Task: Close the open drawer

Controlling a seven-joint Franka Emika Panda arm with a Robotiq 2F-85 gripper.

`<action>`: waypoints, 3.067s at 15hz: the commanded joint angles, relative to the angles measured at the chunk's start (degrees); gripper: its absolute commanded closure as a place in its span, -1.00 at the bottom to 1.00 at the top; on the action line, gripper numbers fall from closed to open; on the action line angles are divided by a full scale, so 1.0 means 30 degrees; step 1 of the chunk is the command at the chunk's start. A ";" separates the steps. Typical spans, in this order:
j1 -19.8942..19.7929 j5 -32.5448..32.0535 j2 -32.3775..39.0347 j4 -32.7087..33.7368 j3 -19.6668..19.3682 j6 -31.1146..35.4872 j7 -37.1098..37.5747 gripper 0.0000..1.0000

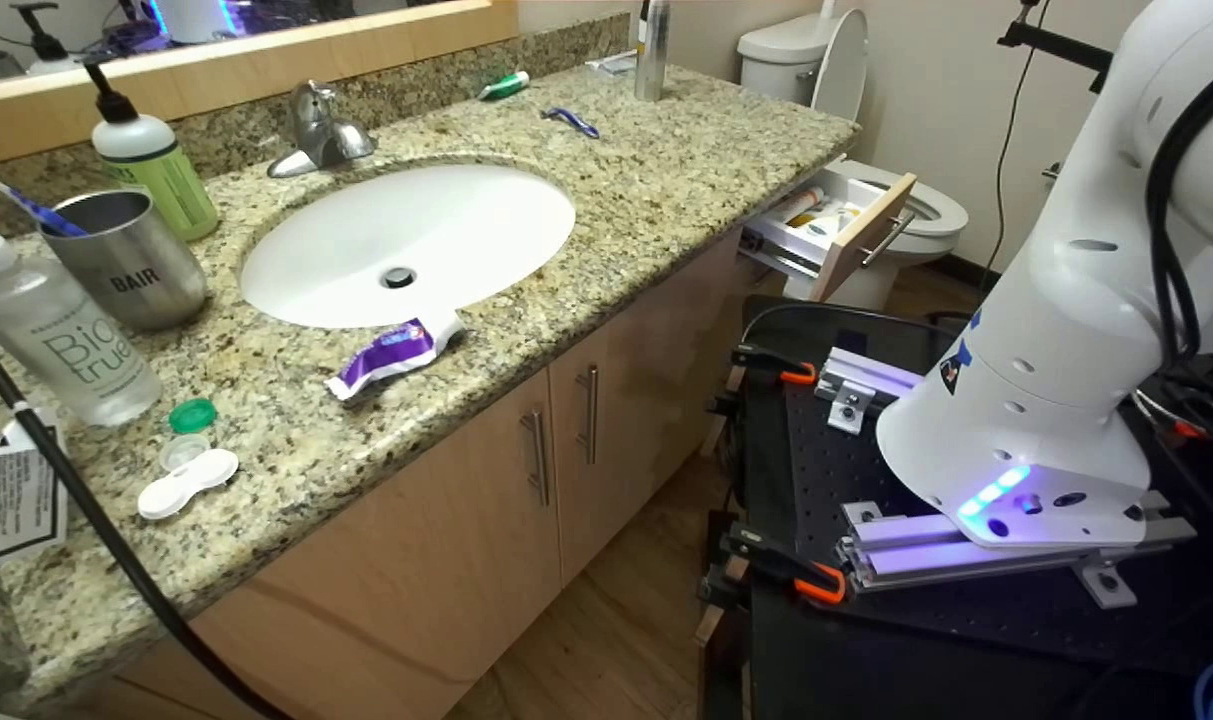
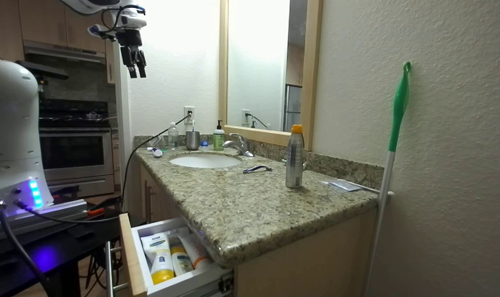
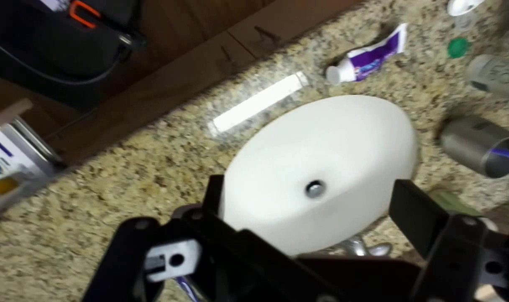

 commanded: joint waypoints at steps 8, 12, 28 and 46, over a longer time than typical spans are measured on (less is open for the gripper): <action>-0.1276 -0.0391 -0.1095 -0.1415 0.0578 -0.1140 0.2016 -1.00; -0.3563 -0.2756 0.0516 -0.2929 -0.1085 0.1059 0.3894 -1.00; -1.2075 -1.0637 1.3930 -0.3819 -0.7761 0.9769 1.2408 -1.00; -1.2335 -1.2893 1.6709 -0.3317 -1.2726 1.2276 2.2658 -1.00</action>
